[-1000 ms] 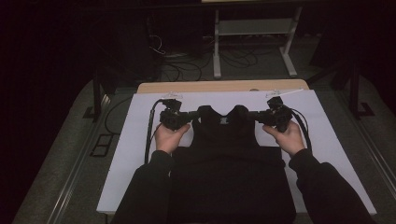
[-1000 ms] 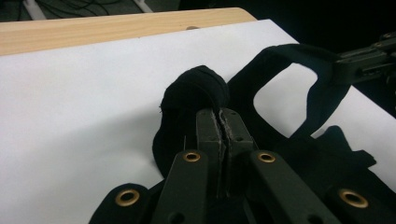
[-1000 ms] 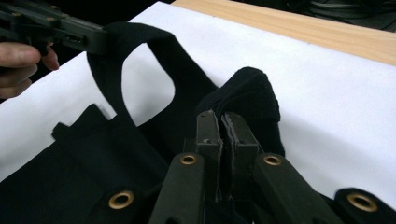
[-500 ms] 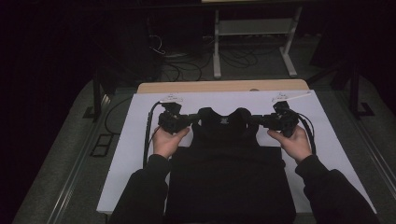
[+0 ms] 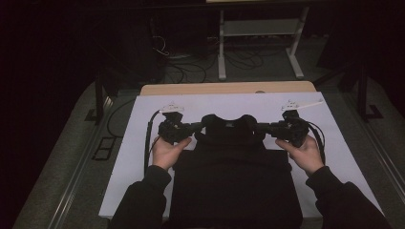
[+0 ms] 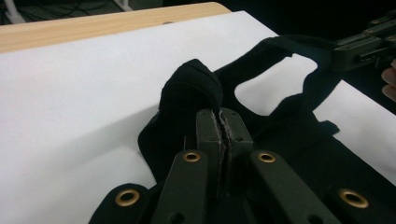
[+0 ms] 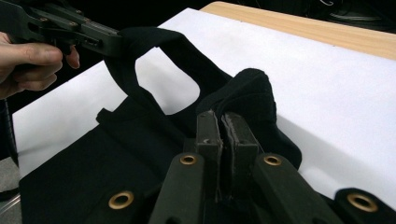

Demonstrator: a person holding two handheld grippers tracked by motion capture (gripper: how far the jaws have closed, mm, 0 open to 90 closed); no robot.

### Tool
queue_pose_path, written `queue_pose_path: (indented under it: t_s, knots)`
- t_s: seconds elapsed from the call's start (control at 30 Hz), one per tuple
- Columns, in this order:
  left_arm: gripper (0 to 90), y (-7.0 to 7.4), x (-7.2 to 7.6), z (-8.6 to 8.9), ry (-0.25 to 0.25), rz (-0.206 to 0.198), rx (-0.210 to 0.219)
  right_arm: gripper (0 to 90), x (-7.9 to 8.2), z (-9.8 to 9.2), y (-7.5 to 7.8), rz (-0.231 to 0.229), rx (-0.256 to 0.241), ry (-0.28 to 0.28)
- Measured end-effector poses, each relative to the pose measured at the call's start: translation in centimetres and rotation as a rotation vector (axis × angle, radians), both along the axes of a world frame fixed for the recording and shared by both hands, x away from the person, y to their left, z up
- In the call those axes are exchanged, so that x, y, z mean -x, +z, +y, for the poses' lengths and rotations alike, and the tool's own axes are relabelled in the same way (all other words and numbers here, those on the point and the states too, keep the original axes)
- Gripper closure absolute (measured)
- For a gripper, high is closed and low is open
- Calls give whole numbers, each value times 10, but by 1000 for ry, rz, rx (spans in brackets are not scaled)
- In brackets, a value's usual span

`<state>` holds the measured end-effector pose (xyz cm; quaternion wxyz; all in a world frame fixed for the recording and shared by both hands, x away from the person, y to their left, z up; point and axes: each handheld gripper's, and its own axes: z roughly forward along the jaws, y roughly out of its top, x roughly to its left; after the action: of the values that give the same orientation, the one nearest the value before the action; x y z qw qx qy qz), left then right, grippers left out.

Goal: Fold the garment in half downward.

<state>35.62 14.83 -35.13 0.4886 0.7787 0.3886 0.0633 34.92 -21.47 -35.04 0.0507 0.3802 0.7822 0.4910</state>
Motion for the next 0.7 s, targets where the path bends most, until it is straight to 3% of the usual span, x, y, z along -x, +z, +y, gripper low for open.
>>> queue_pose_path:
  t_s: [0.43,0.7]
  knots:
    - [867,-7,22,4,-42,-19,19,842,16,0,-3,1,0,30]
    - [866,-14,35,4,-69,-9,34,842,25,1,-6,12,1,51]
